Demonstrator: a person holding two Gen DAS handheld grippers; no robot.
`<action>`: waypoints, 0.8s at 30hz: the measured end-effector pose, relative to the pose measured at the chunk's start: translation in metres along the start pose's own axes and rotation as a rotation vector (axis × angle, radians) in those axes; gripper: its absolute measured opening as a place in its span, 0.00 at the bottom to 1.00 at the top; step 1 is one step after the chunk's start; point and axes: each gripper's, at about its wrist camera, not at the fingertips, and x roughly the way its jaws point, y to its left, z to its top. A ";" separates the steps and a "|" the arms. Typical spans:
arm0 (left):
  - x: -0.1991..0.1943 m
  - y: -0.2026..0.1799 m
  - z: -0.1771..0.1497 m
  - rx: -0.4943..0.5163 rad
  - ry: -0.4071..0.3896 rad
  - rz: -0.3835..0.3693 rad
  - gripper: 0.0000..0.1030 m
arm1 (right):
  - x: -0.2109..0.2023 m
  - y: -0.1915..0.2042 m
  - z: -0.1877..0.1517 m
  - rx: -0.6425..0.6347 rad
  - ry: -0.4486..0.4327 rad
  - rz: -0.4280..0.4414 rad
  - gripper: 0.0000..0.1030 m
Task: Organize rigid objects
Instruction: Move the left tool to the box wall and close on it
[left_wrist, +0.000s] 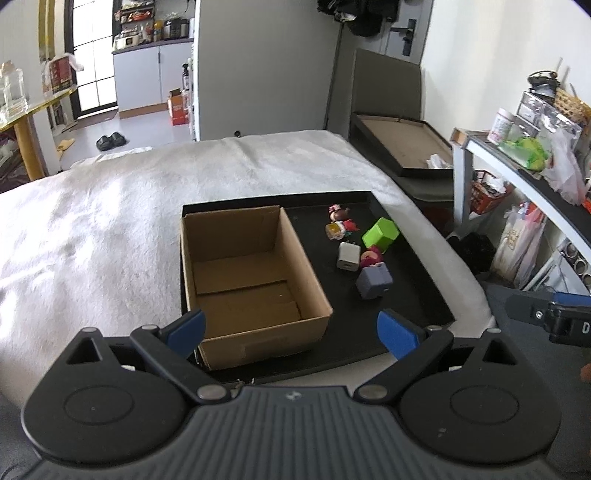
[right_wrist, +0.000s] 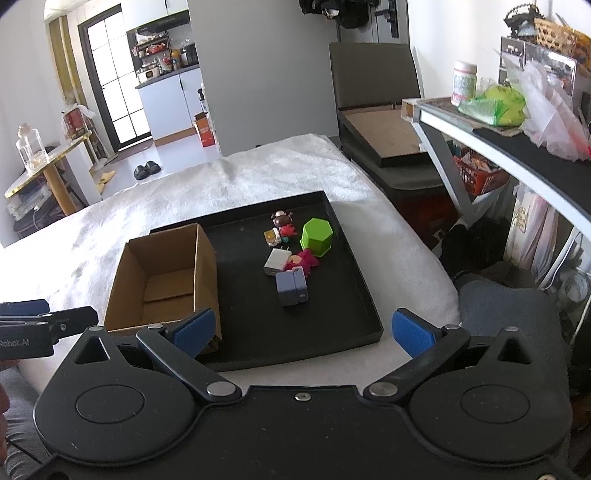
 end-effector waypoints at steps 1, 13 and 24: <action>0.002 0.001 0.000 -0.008 0.005 0.004 0.96 | 0.002 -0.001 0.000 0.000 0.004 -0.001 1.00; 0.030 0.010 0.008 -0.043 0.009 0.018 0.96 | 0.027 -0.013 0.001 0.002 0.035 0.018 1.00; 0.056 0.015 0.016 -0.042 0.042 0.042 0.96 | 0.055 -0.021 0.008 0.015 0.069 0.027 1.00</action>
